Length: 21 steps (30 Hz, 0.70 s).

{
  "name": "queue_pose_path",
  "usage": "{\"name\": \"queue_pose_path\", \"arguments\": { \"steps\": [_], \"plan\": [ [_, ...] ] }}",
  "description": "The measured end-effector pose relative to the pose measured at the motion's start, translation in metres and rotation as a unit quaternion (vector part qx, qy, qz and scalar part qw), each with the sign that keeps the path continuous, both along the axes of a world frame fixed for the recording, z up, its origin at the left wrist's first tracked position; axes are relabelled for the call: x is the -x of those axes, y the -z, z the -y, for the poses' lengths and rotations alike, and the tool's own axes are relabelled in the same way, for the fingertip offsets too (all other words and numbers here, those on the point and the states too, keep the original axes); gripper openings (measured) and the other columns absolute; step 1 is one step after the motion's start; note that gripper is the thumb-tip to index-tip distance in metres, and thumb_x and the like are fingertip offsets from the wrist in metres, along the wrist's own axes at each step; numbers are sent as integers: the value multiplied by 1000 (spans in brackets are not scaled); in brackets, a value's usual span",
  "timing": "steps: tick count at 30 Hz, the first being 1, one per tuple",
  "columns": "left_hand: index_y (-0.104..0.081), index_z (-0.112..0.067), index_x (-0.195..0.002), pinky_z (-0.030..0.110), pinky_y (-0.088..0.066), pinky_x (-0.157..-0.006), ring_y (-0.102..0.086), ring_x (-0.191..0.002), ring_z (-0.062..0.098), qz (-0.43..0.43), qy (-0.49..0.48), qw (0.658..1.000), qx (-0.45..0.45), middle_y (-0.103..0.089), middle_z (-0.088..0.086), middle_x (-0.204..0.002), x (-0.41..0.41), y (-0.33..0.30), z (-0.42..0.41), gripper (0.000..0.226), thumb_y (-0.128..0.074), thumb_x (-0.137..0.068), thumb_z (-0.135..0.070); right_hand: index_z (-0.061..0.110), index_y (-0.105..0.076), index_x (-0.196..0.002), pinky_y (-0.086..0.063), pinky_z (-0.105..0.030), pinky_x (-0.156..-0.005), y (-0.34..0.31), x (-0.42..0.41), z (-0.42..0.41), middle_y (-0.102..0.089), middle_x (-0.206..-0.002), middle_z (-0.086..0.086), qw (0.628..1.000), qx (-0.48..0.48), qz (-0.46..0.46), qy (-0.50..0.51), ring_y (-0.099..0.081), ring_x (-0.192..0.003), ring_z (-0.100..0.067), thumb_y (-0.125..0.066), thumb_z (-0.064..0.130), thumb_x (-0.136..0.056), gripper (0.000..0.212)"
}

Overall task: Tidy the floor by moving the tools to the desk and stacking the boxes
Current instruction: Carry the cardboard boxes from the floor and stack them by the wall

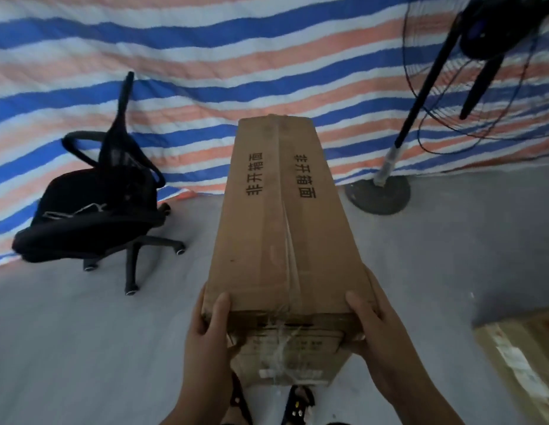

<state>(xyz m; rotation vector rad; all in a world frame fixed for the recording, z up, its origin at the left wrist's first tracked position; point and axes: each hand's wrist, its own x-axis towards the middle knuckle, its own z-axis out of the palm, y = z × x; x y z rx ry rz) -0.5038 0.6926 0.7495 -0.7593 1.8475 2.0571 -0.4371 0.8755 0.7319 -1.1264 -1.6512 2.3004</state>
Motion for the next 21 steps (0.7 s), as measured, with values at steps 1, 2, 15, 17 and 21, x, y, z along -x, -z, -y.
{"name": "queue_pose_path", "arguments": {
  "steps": [1,2,15,17,21],
  "plan": [
    [-48,-31,-134,38,-50,-75,-54,-93,7,-2,-26,1000,-8,-57,-19,-103,-7,-3,12,41,-53,-93,-31,45,-42,-128,-47,-52,-97,-5,1,9,-54,-131,10,1000,-9,-6,-25,-55,-117,-21,-54,25,-93,43],
    [-49,-31,-132,40,-51,-75,-55,-95,10,0,-48,999,-18,-58,-17,-105,-14,-7,24,39,-53,-93,-32,47,-41,-127,-46,-52,-99,-10,1,18,-52,-132,10,999,-17,-8,-46,-53,-119,-22,-54,26,-93,42],
    [-59,-30,-116,37,-49,-69,-59,-84,10,-15,-351,935,-51,-66,-9,-97,-176,-25,224,25,-57,-91,-24,72,-50,-101,-43,-51,-102,-10,-52,216,-49,-137,16,935,-114,-35,-333,-50,-125,-18,-72,66,-56,50],
    [-60,-33,-111,34,-49,-65,-60,-81,6,-26,-379,924,-52,-70,-15,-86,-210,-26,263,21,-57,-91,-25,69,-51,-103,-42,-52,-103,-9,-69,263,-47,-139,17,924,-109,-34,-366,-48,-127,-19,-72,57,-68,43],
    [-61,-35,-93,36,-49,-72,-65,-67,-4,-60,-427,901,-45,-69,-25,-69,-276,-35,341,13,-55,-91,-23,62,-48,-106,-43,-52,-101,-12,-105,355,-44,-141,13,895,-103,-38,-432,-45,-127,-21,-70,57,-73,41]
  ]
}}
